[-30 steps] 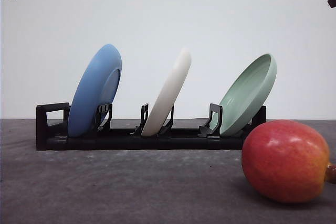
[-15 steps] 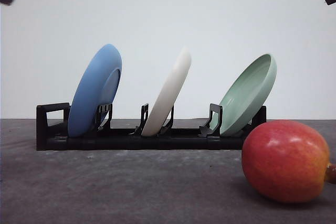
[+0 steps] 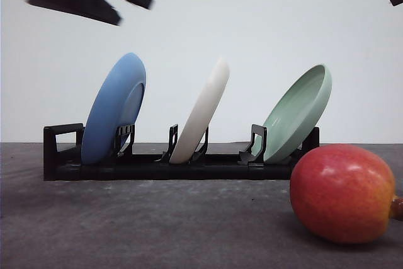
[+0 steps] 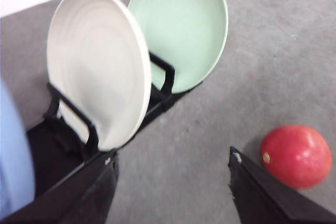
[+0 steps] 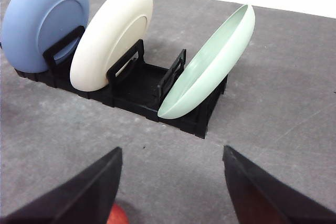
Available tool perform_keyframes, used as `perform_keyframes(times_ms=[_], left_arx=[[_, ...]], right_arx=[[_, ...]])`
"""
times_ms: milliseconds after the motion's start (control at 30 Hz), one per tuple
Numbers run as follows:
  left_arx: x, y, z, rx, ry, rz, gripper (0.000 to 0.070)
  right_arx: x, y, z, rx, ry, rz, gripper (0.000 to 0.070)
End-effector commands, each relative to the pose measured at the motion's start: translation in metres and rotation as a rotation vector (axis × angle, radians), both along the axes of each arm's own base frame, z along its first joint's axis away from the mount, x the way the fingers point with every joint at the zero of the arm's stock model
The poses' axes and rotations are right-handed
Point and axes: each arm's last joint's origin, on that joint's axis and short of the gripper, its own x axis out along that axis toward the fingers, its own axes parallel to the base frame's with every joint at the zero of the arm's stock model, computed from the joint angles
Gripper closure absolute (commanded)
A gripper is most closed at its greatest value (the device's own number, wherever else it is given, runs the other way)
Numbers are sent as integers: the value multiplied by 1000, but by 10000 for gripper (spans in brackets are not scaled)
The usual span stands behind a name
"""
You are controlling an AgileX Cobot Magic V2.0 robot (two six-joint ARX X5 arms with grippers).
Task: Place pomegranate in white plate
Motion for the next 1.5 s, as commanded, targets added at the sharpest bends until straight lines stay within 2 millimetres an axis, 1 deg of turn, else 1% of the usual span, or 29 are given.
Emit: perform_keyframes(times_ms=[0, 267, 433, 767, 933, 1033, 1100, 1233, 1300, 1467], left_arx=[[5, -10, 3, -11, -45, -4, 312], [23, -49, -14, -39, -118, 19, 308], [36, -67, -28, -28, -137, 64, 309], [76, -107, -47, 63, -113, 163, 310], [91, -120, -56, 93, -107, 223, 320], [95, -124, -60, 103, -107, 246, 379], [95, -124, -61, 106, -103, 251, 453], [95, -124, -61, 106, -103, 250, 630], [95, -124, -61, 105, -103, 251, 689], [94, -125, -60, 81, -88, 259, 690]], right_arx=[[0, 1, 6, 2, -25, 9, 309], [0, 1, 6, 2, -25, 9, 309], [0, 1, 6, 2, -25, 9, 310], [0, 1, 6, 5, -23, 7, 310], [0, 1, 6, 5, -23, 7, 310], [0, 1, 6, 5, -23, 7, 310], [0, 1, 6, 5, -23, 8, 310], [0, 1, 6, 5, -23, 8, 310], [0, 1, 6, 5, -23, 8, 310], [0, 1, 6, 5, -23, 8, 310]])
